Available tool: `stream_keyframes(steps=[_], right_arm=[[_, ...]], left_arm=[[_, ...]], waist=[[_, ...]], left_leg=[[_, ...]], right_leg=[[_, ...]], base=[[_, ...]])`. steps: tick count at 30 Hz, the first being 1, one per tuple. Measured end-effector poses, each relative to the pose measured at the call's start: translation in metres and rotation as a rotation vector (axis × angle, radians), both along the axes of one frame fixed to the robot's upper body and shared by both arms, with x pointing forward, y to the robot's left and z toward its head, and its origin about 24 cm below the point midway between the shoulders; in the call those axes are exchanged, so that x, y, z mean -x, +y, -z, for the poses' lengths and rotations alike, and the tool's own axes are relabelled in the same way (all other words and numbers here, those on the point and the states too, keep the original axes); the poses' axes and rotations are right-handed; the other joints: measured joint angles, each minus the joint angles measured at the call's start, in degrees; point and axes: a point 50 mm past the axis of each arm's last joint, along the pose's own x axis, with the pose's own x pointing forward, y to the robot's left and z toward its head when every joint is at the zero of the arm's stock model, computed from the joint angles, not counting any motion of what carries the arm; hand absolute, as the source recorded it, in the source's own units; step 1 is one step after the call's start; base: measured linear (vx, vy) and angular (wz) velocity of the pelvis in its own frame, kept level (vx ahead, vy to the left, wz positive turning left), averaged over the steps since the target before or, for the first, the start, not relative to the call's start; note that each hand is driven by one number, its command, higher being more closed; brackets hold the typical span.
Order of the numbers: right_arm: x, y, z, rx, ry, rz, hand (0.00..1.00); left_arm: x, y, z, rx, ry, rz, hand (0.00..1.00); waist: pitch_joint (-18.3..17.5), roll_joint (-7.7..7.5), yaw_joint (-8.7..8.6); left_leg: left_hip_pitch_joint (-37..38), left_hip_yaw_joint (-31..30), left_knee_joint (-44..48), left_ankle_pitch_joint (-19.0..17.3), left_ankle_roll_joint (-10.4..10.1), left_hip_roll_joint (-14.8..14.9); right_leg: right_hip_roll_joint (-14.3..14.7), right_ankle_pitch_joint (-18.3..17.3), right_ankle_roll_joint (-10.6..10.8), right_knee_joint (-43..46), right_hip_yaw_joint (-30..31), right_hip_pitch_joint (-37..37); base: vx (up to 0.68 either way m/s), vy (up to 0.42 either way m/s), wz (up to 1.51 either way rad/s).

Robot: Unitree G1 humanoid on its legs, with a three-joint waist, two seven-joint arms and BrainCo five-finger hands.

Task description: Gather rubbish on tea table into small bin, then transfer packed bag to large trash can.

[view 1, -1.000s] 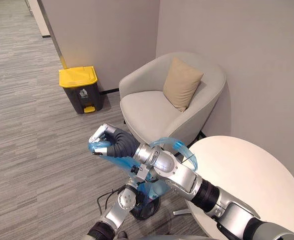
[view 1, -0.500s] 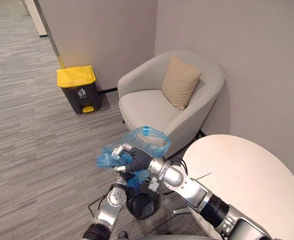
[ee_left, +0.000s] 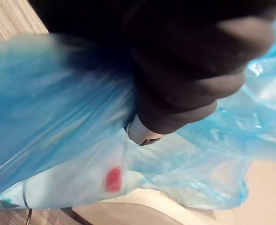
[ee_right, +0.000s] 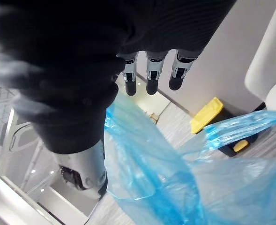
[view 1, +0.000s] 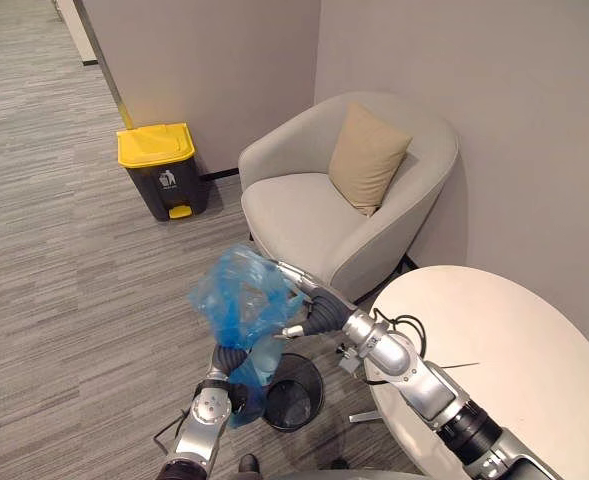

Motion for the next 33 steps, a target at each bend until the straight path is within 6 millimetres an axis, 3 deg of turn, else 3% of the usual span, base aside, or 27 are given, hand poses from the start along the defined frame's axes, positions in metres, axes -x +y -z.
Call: stream_keyframes(steps=[7,10,15,16,22,33], right_arm=[[0.001,-0.038,0.014,-0.006,0.047,0.179,0.00],[0.002,-0.052,0.029,-0.013,0.113,0.263,0.00],[0.008,-0.079,0.074,-0.091,0.339,0.456,0.00],[0.013,-0.088,0.090,-0.093,0.415,0.511,0.00],[0.037,-0.106,0.138,-0.091,0.648,0.669,0.00],[0.054,-0.123,0.159,-0.178,0.769,0.824,0.00]], left_arm=[[0.013,0.018,0.008,-0.015,0.047,-0.067,1.00],[0.023,0.027,0.012,-0.001,0.073,-0.106,1.00],[0.039,0.036,0.022,0.015,0.129,-0.153,1.00],[0.043,0.036,0.026,0.025,0.155,-0.146,1.00],[0.065,0.032,0.042,0.059,0.252,-0.143,1.00],[0.077,0.030,0.050,0.077,0.305,-0.146,1.00]], waist=[[0.19,0.29,-0.10],[0.23,0.36,-0.23],[0.55,0.85,-0.18],[0.75,1.21,-0.20],[1.14,1.91,-0.24],[1.10,2.09,-0.26]], left_leg=[[-0.19,-0.23,0.01,0.01,-0.01,-0.17],[-0.15,-0.50,0.01,0.01,-0.01,-0.25],[0.04,-1.02,0.01,-0.20,-0.30,-0.29],[0.15,-1.35,0.01,-0.22,-0.32,-0.35],[0.01,-1.35,0.01,-0.30,-0.42,-0.26],[-0.13,-1.53,0.01,-0.42,-0.43,-0.38]], right_leg=[[0.05,-0.26,-0.15,0.51,-0.26,-0.42],[0.04,-0.28,-0.12,0.10,-0.49,-0.37],[-0.36,-0.35,0.00,-0.39,-1.02,0.18],[-0.45,-0.36,0.01,-0.57,-1.37,0.52],[-0.31,-0.37,0.04,-1.13,-1.46,0.62],[-0.42,-0.37,0.03,-1.37,-1.77,0.70]], base=[[0.00,-0.002,0.00],[0.00,-0.002,0.05],[0.00,0.006,0.06],[0.01,0.000,0.08],[0.00,0.000,0.01],[0.00,0.000,0.00]])
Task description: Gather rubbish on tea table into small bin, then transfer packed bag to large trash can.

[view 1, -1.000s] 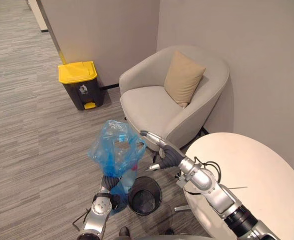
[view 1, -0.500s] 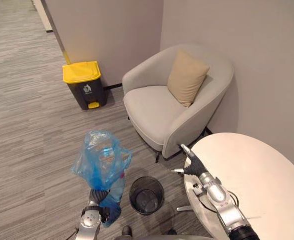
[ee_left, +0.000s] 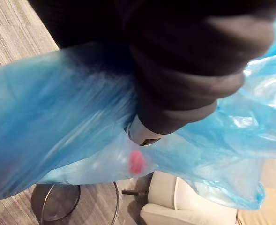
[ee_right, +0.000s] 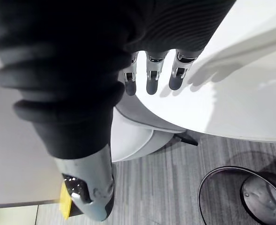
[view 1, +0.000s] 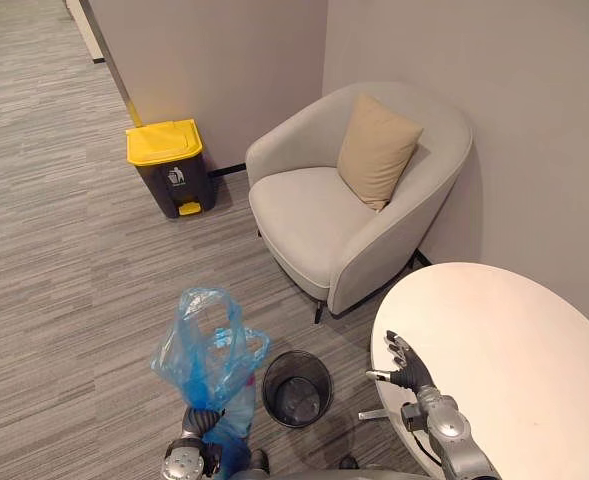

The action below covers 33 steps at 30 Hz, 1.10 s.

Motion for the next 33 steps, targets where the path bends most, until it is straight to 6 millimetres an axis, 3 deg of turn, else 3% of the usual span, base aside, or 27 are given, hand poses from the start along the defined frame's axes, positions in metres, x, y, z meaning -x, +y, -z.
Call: stream_keyframes(steps=[8,11,14,15,16,17,19,20,21,23,25,27,29,31,33], right_arm=[[0.002,-0.002,0.002,0.008,0.009,0.041,0.00],[-0.012,0.004,-0.005,0.001,-0.033,0.026,0.00],[-0.025,0.010,-0.014,-0.011,-0.078,0.022,0.00],[-0.027,0.012,-0.017,-0.014,-0.096,0.025,0.00],[-0.030,0.018,-0.022,-0.028,-0.126,0.026,0.00],[-0.030,0.021,-0.023,-0.035,-0.128,0.021,0.00],[-0.032,0.028,-0.026,-0.043,-0.145,-0.006,0.00],[-0.038,0.032,-0.036,-0.049,-0.193,-0.020,0.00],[-0.041,0.032,-0.040,-0.048,-0.212,-0.020,0.00],[-0.045,0.029,-0.044,-0.033,-0.233,-0.013,0.00],[-0.044,0.026,-0.043,-0.026,-0.229,-0.006,0.00],[-0.051,0.022,-0.050,-0.018,-0.260,0.018,0.00],[-0.051,0.019,-0.052,-0.024,-0.271,0.040,0.00],[-0.049,0.017,-0.054,-0.020,-0.283,0.055,0.00],[-0.048,0.013,-0.054,-0.017,-0.281,0.075,0.00]], left_arm=[[0.003,-0.002,0.002,0.026,0.003,-0.026,1.00],[0.002,-0.001,0.001,0.029,-0.004,-0.041,1.00],[-0.015,-0.003,-0.006,0.046,-0.061,-0.049,1.00],[-0.021,-0.005,-0.010,0.054,-0.090,-0.052,1.00],[-0.029,-0.005,-0.016,0.053,-0.127,-0.046,1.00],[-0.030,-0.006,-0.016,0.054,-0.130,-0.046,1.00],[-0.028,-0.005,-0.017,0.053,-0.133,-0.047,1.00],[-0.031,-0.004,-0.021,0.051,-0.155,-0.051,1.00],[-0.034,-0.008,-0.022,0.062,-0.165,-0.054,1.00],[-0.029,-0.025,-0.021,0.109,-0.171,-0.059,1.00],[-0.029,-0.028,-0.022,0.108,-0.178,-0.036,1.00],[-0.042,-0.035,-0.030,0.115,-0.219,0.003,1.00],[-0.045,-0.038,-0.032,0.119,-0.231,0.021,1.00],[-0.047,-0.041,-0.036,0.120,-0.250,0.035,1.00],[-0.056,-0.042,-0.040,0.117,-0.272,0.055,1.00]], waist=[[0.17,0.40,0.15],[0.74,0.53,0.35],[2.95,0.26,0.30],[3.18,0.47,0.53],[3.70,-0.11,0.40],[3.74,-0.11,0.43],[3.25,-1.55,1.18],[3.62,-2.72,2.79],[3.92,-2.15,3.44],[5.23,1.42,3.58],[5.46,2.16,3.43],[6.23,1.57,3.48],[6.34,1.42,3.18],[6.26,1.41,2.80],[6.18,1.46,1.49]], left_leg=[[-1.01,1.64,0.84,-0.37,0.44,-0.10],[-4.71,4.19,5.32,-2.25,1.01,0.00],[-9.76,3.44,14.77,-5.23,2.39,0.40],[-11.22,3.17,15.98,-5.65,2.94,1.44],[-12.22,2.17,17.17,-6.23,2.75,1.00],[-13.03,0.92,18.32,-6.25,2.72,0.64],[-15.23,-0.97,20.77,-6.14,2.55,0.12],[-17.62,-1.84,22.68,-5.60,1.74,0.14],[-18.49,-2.40,22.59,-4.96,0.86,0.54],[-19.31,-4.86,18.71,-1.60,-0.71,2.90],[-19.02,-5.57,14.17,-0.41,-2.14,3.95],[-22.22,-3.27,15.40,-1.78,-3.74,4.16],[-22.78,-1.66,20.83,-2.49,-2.66,3.65],[-20.95,1.33,29.18,-5.60,1.04,4.09],[-17.53,2.85,29.96,-9.08,1.18,4.49]], right_leg=[[-0.07,0.41,0.04,0.36,1.70,-1.71],[-0.02,0.78,0.06,3.06,4.50,-5.42],[-0.81,0.42,0.61,8.48,5.90,-8.82],[-0.91,-0.56,1.70,9.30,6.49,-9.03],[-2.73,-6.97,2.09,22.95,6.98,-11.81],[-3.45,-9.67,3.29,28.46,7.12,-11.69],[-3.82,-13.87,5.07,31.62,8.38,-9.29],[-2.82,-16.95,2.39,27.24,8.99,-8.00],[-1.98,-17.65,0.38,25.22,8.77,-7.72],[0.95,-15.28,-1.85,22.26,4.96,-7.45],[1.58,-14.12,-3.25,21.80,2.16,-8.17],[0.89,-10.53,-4.98,16.63,-1.60,-8.43],[-0.16,-9.24,-5.61,15.51,-3.54,-8.40],[-1.62,-8.58,-5.90,15.02,-6.17,-7.82],[-3.09,-7.75,-5.36,13.72,-9.81,-7.19]], base=[[0.00,0.001,-0.09],[-0.02,0.003,-0.46],[-0.09,0.016,-0.13],[-0.15,0.009,0.27],[-0.15,-0.023,0.49],[-0.11,-0.059,0.63],[-0.10,-0.183,0.56],[-0.17,-0.234,0.42],[-0.26,-0.216,0.30],[-0.37,-0.194,0.48],[-0.27,-0.160,0.70],[-0.23,-0.141,0.85],[-0.14,-0.061,0.68],[-0.09,0.000,0.66],[-0.08,0.062,1.01]])
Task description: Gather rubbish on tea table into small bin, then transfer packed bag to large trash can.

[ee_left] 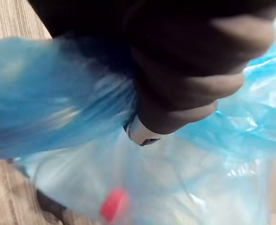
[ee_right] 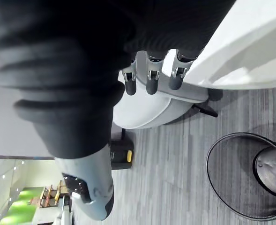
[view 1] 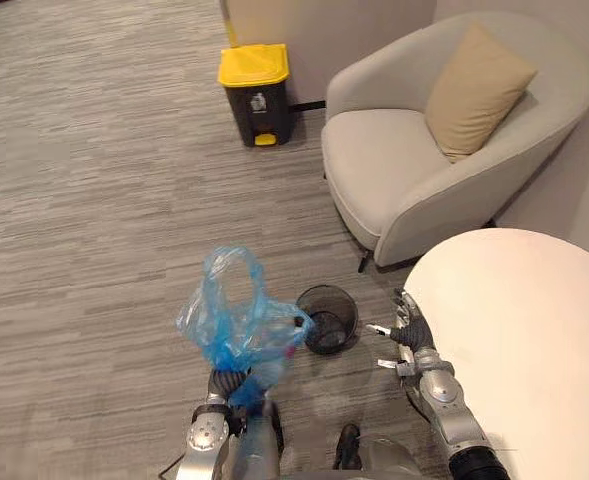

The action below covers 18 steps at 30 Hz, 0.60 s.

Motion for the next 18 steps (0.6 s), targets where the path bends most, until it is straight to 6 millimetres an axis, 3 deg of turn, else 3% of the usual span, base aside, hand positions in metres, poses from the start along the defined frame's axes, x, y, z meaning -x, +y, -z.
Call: stream_keyframes(steps=[3,5,7,13,18], right_arm=[[-0.001,-0.007,0.000,-0.002,0.000,0.033,0.00],[0.002,-0.004,0.009,-0.029,0.037,0.056,0.00],[0.003,-0.003,0.010,-0.034,0.044,0.057,0.00],[0.010,-0.004,0.025,-0.034,0.118,0.065,0.00],[0.013,-0.009,0.031,-0.035,0.153,0.092,0.00]], left_arm=[[-0.007,-0.002,0.001,-0.009,0.003,0.025,1.00],[-0.002,0.007,0.008,-0.040,0.048,0.028,1.00],[0.005,0.012,0.012,-0.058,0.072,0.028,1.00],[0.012,0.019,0.018,-0.093,0.115,0.038,1.00],[0.016,0.023,0.020,-0.101,0.128,0.023,1.00]], waist=[[-0.41,0.53,-0.11],[-0.75,-0.63,-0.19],[-0.99,-0.59,-0.35],[-1.92,-0.23,-1.20],[-1.91,-0.43,-1.20]], left_leg=[[5.74,3.30,-8.70,-0.92,-0.72,0.05],[9.07,3.52,-14.69,2.28,-1.00,-1.90],[10.95,3.47,-16.36,2.83,-0.56,-3.09],[11.34,2.94,-20.74,5.17,1.41,-5.18],[10.94,2.20,-21.79,5.44,1.88,-5.67]], right_leg=[[-0.46,2.39,1.65,-2.84,-2.68,0.25],[-0.44,5.92,3.29,-8.62,-3.24,3.92],[-0.58,7.65,4.41,-12.01,-3.21,6.55],[-1.12,10.99,5.26,-15.85,-3.88,6.96],[-1.22,11.36,5.86,-16.53,-4.50,6.69]], base=[[-0.04,0.114,0.64],[-0.02,0.151,0.29],[-0.02,0.147,0.09],[-0.07,0.099,0.08],[-0.06,0.041,0.06]])
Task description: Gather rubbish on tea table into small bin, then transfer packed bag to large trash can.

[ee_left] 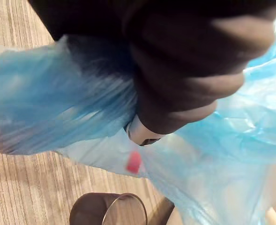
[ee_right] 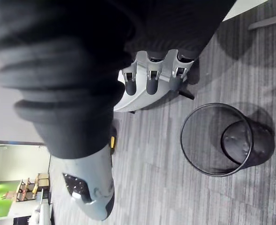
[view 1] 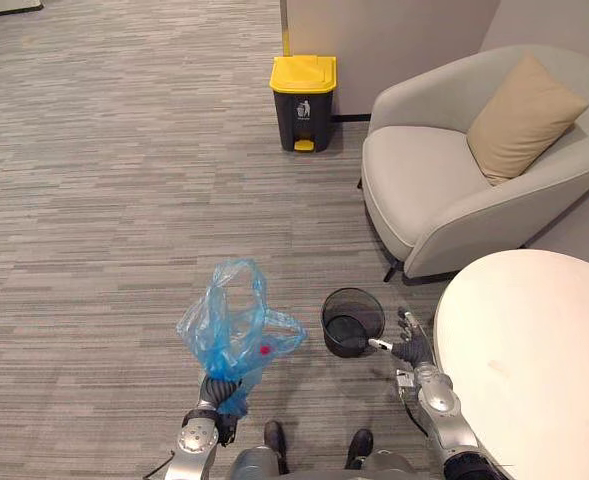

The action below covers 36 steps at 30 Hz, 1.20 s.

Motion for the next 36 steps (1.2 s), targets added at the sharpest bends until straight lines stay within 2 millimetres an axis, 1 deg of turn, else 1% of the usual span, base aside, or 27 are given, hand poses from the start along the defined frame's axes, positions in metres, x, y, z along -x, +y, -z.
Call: stream_keyframes(steps=[3,5,9,10,11,12,13,14,15,16,17,18,20,21,22,23,24,25,27,28,29,30,31,32,33,35,36], right_arm=[[0.002,-0.001,0.004,-0.001,0.020,0.003,0.00],[0.003,-0.001,0.006,0.000,0.031,0.004,0.00],[0.010,0.000,0.016,-0.004,0.085,0.005,0.00],[0.010,0.004,0.017,-0.016,0.088,0.005,0.00],[0.011,0.006,0.017,-0.025,0.086,0.005,0.00],[0.012,0.008,0.017,-0.029,0.084,0.004,0.00],[0.016,0.008,0.019,-0.033,0.093,0.009,0.00],[0.017,0.008,0.019,-0.033,0.094,0.009,0.00],[0.019,0.009,0.020,-0.040,0.099,0.011,0.00],[0.021,0.010,0.021,-0.043,0.103,0.012,0.00],[0.024,0.009,0.021,-0.043,0.100,0.016,0.00],[0.026,0.007,0.020,-0.039,0.098,0.020,0.00],[0.026,0.004,0.020,-0.033,0.096,0.026,0.00],[0.027,0.002,0.020,-0.031,0.099,0.033,0.00],[0.028,0.001,0.021,-0.029,0.102,0.036,0.00],[0.028,-0.001,0.021,-0.025,0.103,0.040,0.00],[0.026,-0.004,0.018,-0.020,0.092,0.044,0.00],[0.024,-0.004,0.015,-0.023,0.075,0.046,0.00],[0.025,-0.005,0.013,-0.022,0.066,0.048,0.00],[0.029,-0.004,0.012,-0.025,0.064,0.051,0.00],[0.029,-0.004,0.011,-0.025,0.057,0.051,0.00],[0.025,0.000,0.005,-0.034,0.022,0.043,0.00],[0.022,0.001,0.003,-0.045,0.009,0.048,0.00],[0.017,0.001,0.000,-0.050,-0.006,0.052,0.00],[0.015,0.001,-0.002,-0.059,-0.014,0.055,0.00],[0.013,0.003,-0.003,-0.069,-0.020,0.057,0.00],[0.013,0.002,-0.003,-0.069,-0.021,0.060,0.00]], left_arm=[[0.004,0.006,0.001,-0.005,0.007,-0.025,1.00],[0.005,0.012,0.000,-0.010,0.006,-0.059,1.00],[0.014,0.019,0.002,-0.017,0.021,-0.089,1.00],[0.016,0.020,0.001,-0.021,0.019,-0.090,1.00],[0.017,0.021,-0.001,-0.023,0.009,-0.089,1.00],[0.016,0.020,-0.003,-0.023,0.000,-0.089,1.00],[0.014,0.019,-0.007,-0.020,-0.025,-0.087,1.00],[0.013,0.019,-0.008,-0.020,-0.030,-0.087,1.00],[0.007,0.019,-0.014,-0.027,-0.065,-0.087,1.00],[0.005,0.019,-0.015,-0.028,-0.074,-0.091,1.00],[-0.002,0.018,-0.019,-0.029,-0.095,-0.091,1.00],[-0.009,0.019,-0.022,-0.033,-0.114,-0.086,1.00],[-0.015,0.019,-0.025,-0.037,-0.130,-0.077,1.00],[-0.021,0.017,-0.028,-0.033,-0.146,-0.073,1.00],[-0.026,0.017,-0.030,-0.034,-0.157,-0.068,1.00],[-0.028,0.015,-0.029,-0.028,-0.154,-0.066,1.00],[-0.028,0.011,-0.027,-0.017,-0.146,-0.060,1.00],[-0.027,0.009,-0.027,-0.011,-0.145,-0.058,1.00],[-0.027,0.003,-0.026,0.008,-0.145,-0.059,1.00],[-0.027,-0.002,-0.025,0.027,-0.143,-0.059,1.00],[-0.026,-0.004,-0.025,0.034,-0.144,-0.060,1.00],[-0.024,-0.006,-0.028,0.041,-0.162,-0.063,1.00],[-0.025,-0.006,-0.030,0.045,-0.176,-0.065,1.00],[-0.028,-0.007,-0.032,0.049,-0.187,-0.061,1.00],[-0.028,-0.008,-0.033,0.050,-0.191,-0.058,1.00],[-0.029,-0.008,-0.034,0.052,-0.191,-0.052,1.00],[-0.030,-0.008,-0.034,0.053,-0.193,-0.048,1.00]], waist=[[-0.26,-0.54,0.14],[-0.16,-0.97,0.22],[0.42,-1.84,0.15],[0.90,-2.67,0.15],[1.06,-3.49,0.17],[1.32,-3.80,0.16],[1.89,-4.15,-0.06],[1.94,-4.10,-0.05],[2.60,-3.61,0.00],[2.94,-3.14,-0.04],[2.98,-3.31,-0.17],[3.17,-3.67,-0.21],[3.23,-3.69,-0.45],[3.55,-3.94,-0.65],[3.39,-5.17,-1.00],[3.65,-4.62,-1.27],[3.64,-2.90,-1.61],[3.64,-2.70,-2.00],[3.73,-2.01,-2.61],[3.76,-1.97,-2.68],[3.76,-1.98,-2.63],[3.72,-2.13,-1.62],[3.67,-2.35,-0.98],[3.67,-2.44,0.10],[3.72,-2.53,0.20],[3.72,-2.53,0.29],[3.86,-2.78,0.30]], left_leg=[[-1.59,-0.20,0.92,-0.57,0.14,-0.39],[-4.36,-0.37,4.24,-2.27,0.99,-0.29],[-7.99,-1.33,13.68,-8.68,1.97,-0.97],[-8.40,-2.00,16.36,-10.94,2.43,-1.73],[-8.88,-2.73,18.21,-12.70,2.98,-2.39],[-8.93,-3.58,19.05,-13.37,3.27,-2.66],[-8.68,-5.45,21.02,-15.33,4.31,-3.69],[-8.60,-5.62,21.17,-15.47,4.40,-3.71],[-7.65,-7.64,22.09,-16.27,5.20,-3.64],[-7.51,-8.63,22.20,-16.71,5.31,-3.45],[-7.11,-10.77,21.96,-17.27,5.34,-3.59],[-6.08,-12.14,21.23,-17.76,5.32,-3.82],[-4.39,-14.38,20.03,-18.25,4.81,-4.37],[-2.71,-15.48,19.14,-18.14,3.99,-4.80],[-1.28,-17.31,19.43,-19.19,2.41,-5.77],[-0.93,-17.98,19.74,-19.63,1.62,-5.46],[0.23,-17.93,18.60,-18.95,-1.27,-3.58],[0.76,-17.32,17.98,-17.97,-2.98,-3.09],[1.09,-16.34,20.52,-17.30,-4.48,-1.42],[-0.39,-13.09,29.86,-15.71,-7.12,0.67],[-1.77,-11.48,34.55,-14.49,-8.12,1.65],[-5.56,-5.99,44.65,-15.73,-6.75,5.50],[-8.10,-2.50,48.41,-17.27,-4.17,7.56],[-10.46,-0.36,47.92,-18.30,-2.46,8.59],[-11.76,0.13,46.12,-18.67,-1.82,8.80],[-14.75,-0.06,38.57,-18.80,-1.51,8.65],[-16.10,-0.33,32.29,-18.21,-1.55,8.10]], right_leg=[[-0.21,-0.49,0.45,0.50,-0.15,-1.28],[-1.17,-2.32,0.91,3.43,-0.19,-3.55],[-5.25,-8.49,2.65,14.11,-0.24,-5.99],[-6.55,-10.94,3.22,17.71,0.01,-6.36],[-7.47,-12.63,3.62,20.47,1.27,-6.94],[-7.64,-12.32,3.34,21.90,2.48,-7.01],[-8.23,-11.25,2.50,29.60,9.39,-9.13],[-8.24,-11.07,2.21,30.64,9.96,-9.63],[-7.00,-11.97,1.60,37.72,14.09,-13.76],[-5.77,-13.48,2.10,38.07,15.01,-14.45],[-2.80,-15.39,1.64,37.37,16.42,-15.89],[-0.63,-15.68,1.38,35.55,17.17,-17.49],[1.32,-15.60,1.39,32.74,16.65,-19.45],[2.11,-14.86,0.77,28.49,16.45,-19.99],[1.95,-8.65,-1.57,23.54,16.46,-19.02],[1.82,-8.61,-3.52,23.79,15.35,-18.09],[2.23,-9.32,-4.36,23.99,12.43,-16.67],[2.23,-10.56,-4.63,23.42,11.35,-15.40],[3.20,-11.13,-5.31,21.12,9.11,-11.57],[4.73,-11.21,-5.45,17.80,8.41,-6.32],[5.31,-11.21,-5.45,16.55,8.43,-4.24],[6.61,-11.43,-5.82,13.59,9.90,-0.13],[6.97,-11.50,-5.93,11.86,11.39,1.82],[6.81,-11.49,-5.91,10.89,12.92,2.77],[6.57,-11.49,-5.91,10.42,13.57,3.20],[5.70,-11.53,-5.81,10.00,14.99,3.63],[4.64,-12.10,-4.71,10.09,16.02,4.12]], base=[[-0.03,0.046,0.08],[0.01,0.057,0.11],[0.05,0.081,0.18],[0.13,0.076,0.31],[0.15,0.067,0.31],[0.23,0.092,0.60],[0.20,0.083,0.53],[0.29,0.104,0.66],[0.17,0.039,0.34],[0.28,0.030,0.68],[0.33,-0.039,0.81],[0.34,-0.068,0.92],[0.29,-0.088,0.70],[0.37,-0.151,0.93],[0.40,-0.170,1.02],[0.53,-0.217,0.90],[0.46,-0.186,0.67],[0.54,-0.230,0.65],[0.38,-0.166,0.54],[0.40,-0.122,0.37],[0.46,-0.099,0.14],[0.37,-0.044,-0.29],[0.36,0.013,-0.59],[0.26,0.045,-0.61],[0.29,0.106,-0.58],[0.21,0.159,-0.41],[0.19,0.190,-0.31]])
